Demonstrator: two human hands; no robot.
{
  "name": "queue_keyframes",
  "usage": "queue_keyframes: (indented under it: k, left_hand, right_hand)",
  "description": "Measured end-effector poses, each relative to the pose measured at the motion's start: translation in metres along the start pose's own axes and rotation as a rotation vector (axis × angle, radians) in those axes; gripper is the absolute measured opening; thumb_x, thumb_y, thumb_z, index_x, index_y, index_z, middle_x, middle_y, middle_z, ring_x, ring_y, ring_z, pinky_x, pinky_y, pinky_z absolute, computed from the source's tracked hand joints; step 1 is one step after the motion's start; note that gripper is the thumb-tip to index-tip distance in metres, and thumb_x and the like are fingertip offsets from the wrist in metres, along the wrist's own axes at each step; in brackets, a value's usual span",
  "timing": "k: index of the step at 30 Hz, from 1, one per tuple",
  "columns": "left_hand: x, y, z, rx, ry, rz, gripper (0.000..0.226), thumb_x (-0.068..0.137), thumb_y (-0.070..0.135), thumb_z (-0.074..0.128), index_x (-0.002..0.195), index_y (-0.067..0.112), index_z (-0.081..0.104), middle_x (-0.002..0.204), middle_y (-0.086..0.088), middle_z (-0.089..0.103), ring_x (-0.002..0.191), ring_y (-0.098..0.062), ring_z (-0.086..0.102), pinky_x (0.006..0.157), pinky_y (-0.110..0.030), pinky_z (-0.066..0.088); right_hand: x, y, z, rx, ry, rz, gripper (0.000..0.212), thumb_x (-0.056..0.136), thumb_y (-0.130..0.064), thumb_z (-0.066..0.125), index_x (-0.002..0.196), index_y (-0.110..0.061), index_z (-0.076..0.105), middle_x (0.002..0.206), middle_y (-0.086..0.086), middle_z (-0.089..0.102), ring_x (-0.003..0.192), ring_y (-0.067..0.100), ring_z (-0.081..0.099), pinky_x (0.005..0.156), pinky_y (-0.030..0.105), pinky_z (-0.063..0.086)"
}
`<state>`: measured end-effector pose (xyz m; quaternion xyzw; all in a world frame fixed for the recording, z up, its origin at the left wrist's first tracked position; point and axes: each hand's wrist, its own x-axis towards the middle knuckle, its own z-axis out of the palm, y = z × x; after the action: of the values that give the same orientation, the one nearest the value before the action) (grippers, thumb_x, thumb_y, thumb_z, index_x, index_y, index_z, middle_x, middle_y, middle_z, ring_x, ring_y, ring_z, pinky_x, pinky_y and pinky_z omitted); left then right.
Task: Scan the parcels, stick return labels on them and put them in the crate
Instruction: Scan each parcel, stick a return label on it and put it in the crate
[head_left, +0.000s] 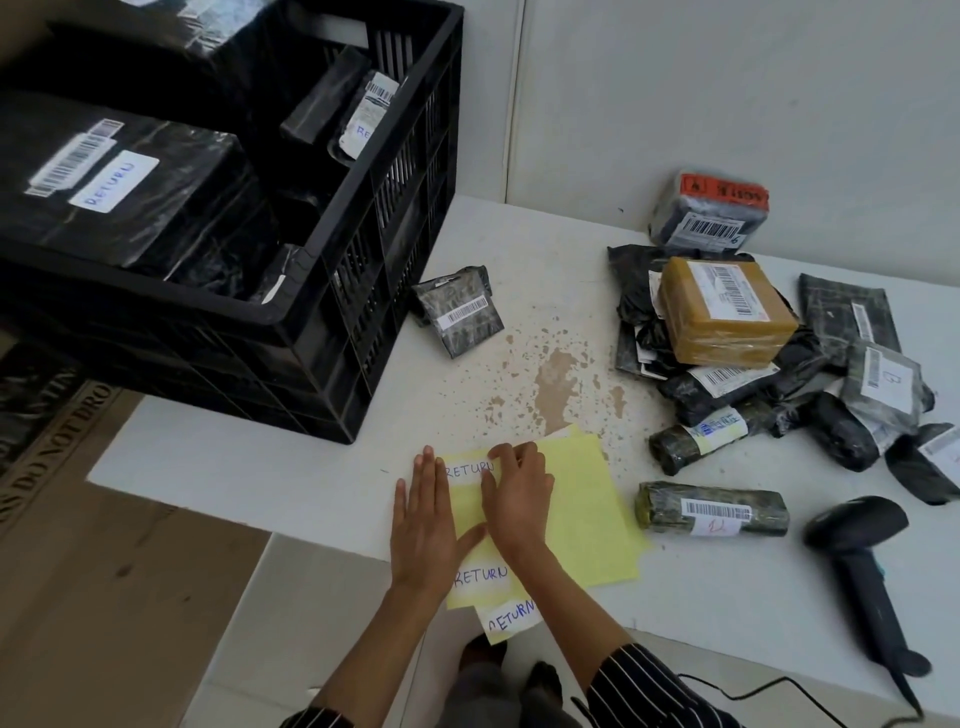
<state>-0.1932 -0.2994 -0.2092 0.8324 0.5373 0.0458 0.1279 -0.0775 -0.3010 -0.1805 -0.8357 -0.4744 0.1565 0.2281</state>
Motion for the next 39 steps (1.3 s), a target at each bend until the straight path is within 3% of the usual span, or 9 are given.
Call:
queue_keyframes:
  k: [4,8,13,17,21,23,27,32,39]
  left_hand:
    - [-0.001,0.003,-0.001,-0.004,0.07,0.06,0.085,0.059,0.048,0.081,0.121,-0.003,0.054,0.132,-0.027,0.051,0.121,-0.038,0.053,0.096,-0.053,0.043]
    - [-0.009,0.002,-0.001,-0.011,0.22,0.227,0.056,0.052,0.029,0.091,0.1,0.009,0.069,0.108,-0.013,0.066,0.102,-0.024,0.06,0.081,-0.036,0.055]
    - [-0.015,0.001,-0.002,-0.043,0.231,0.323,0.043,0.058,0.023,0.087,0.096,0.013,0.071,0.097,0.0,0.068,0.094,-0.013,0.052,0.09,-0.028,0.04]
    - [-0.021,-0.001,0.0,-0.134,0.181,0.295,0.023,0.081,0.023,0.062,0.098,0.011,0.072,0.101,0.0,0.069,0.095,-0.01,0.057,0.079,-0.027,0.054]
    - [-0.022,-0.001,-0.003,-0.126,0.156,0.268,0.034,0.094,0.023,0.04,0.115,0.016,0.065,0.116,0.011,0.061,0.107,-0.003,0.053,0.089,-0.016,0.047]
    - [-0.024,0.001,-0.009,-0.151,0.088,0.264,0.03,0.094,0.021,0.049,0.121,0.019,0.062,0.121,0.013,0.057,0.113,-0.003,0.054,0.094,-0.011,0.038]
    - [-0.027,0.006,-0.019,-0.118,-0.013,0.272,0.045,0.054,0.033,0.087,0.097,0.025,0.075,0.104,0.012,0.07,0.094,-0.002,0.065,0.08,-0.013,0.048]
    - [-0.023,0.003,-0.012,-0.03,0.039,0.365,0.06,0.038,0.017,0.094,0.094,0.008,0.075,0.098,-0.005,0.071,0.083,-0.015,0.069,0.068,-0.022,0.055]
    - [-0.023,-0.004,-0.009,0.05,0.079,0.399,0.056,0.045,0.017,0.091,0.098,0.008,0.074,0.105,-0.006,0.07,0.094,-0.018,0.067,0.085,-0.036,0.055]
  right_hand:
    - [0.0,0.0,0.002,0.0,0.003,0.006,0.018,0.081,-0.007,0.065,0.098,-0.009,0.063,0.096,0.011,0.055,0.093,0.031,0.054,0.072,0.037,0.034]
    - [0.007,0.001,0.001,-0.056,-0.09,0.05,0.021,0.091,-0.015,0.049,0.112,-0.013,0.055,0.113,0.007,0.047,0.109,0.025,0.043,0.08,0.034,0.027]
    - [0.006,-0.002,0.001,-0.041,-0.076,0.066,0.016,0.089,-0.009,0.05,0.103,-0.009,0.058,0.109,0.01,0.048,0.106,0.028,0.044,0.074,0.032,0.021]
    - [0.004,0.001,0.0,-0.037,-0.049,0.037,0.018,0.09,-0.013,0.053,0.107,-0.01,0.058,0.11,0.008,0.051,0.105,0.026,0.047,0.08,0.035,0.031]
    - [0.004,-0.001,0.004,-0.045,0.031,-0.024,0.005,0.083,-0.003,0.06,0.087,-0.004,0.061,0.09,0.012,0.058,0.084,0.032,0.055,0.067,0.037,0.035]
    - [0.007,-0.004,0.006,-0.067,0.038,-0.009,0.007,0.082,0.003,0.056,0.08,-0.003,0.058,0.084,0.013,0.057,0.078,0.033,0.055,0.063,0.036,0.032]
    - [0.013,-0.005,-0.001,-0.125,-0.099,-0.008,0.019,0.088,0.003,0.04,0.097,-0.005,0.053,0.102,0.01,0.054,0.095,0.029,0.049,0.074,0.035,0.033]
    - [0.017,-0.007,-0.024,-0.016,-0.282,-0.022,0.02,0.087,0.004,0.037,0.102,-0.003,0.048,0.104,0.014,0.054,0.095,0.031,0.05,0.073,0.036,0.035]
    - [0.024,-0.011,-0.065,0.405,-0.451,0.143,0.01,0.094,0.003,0.029,0.094,-0.005,0.034,0.076,-0.002,0.042,0.063,0.01,0.039,0.055,0.026,0.03]
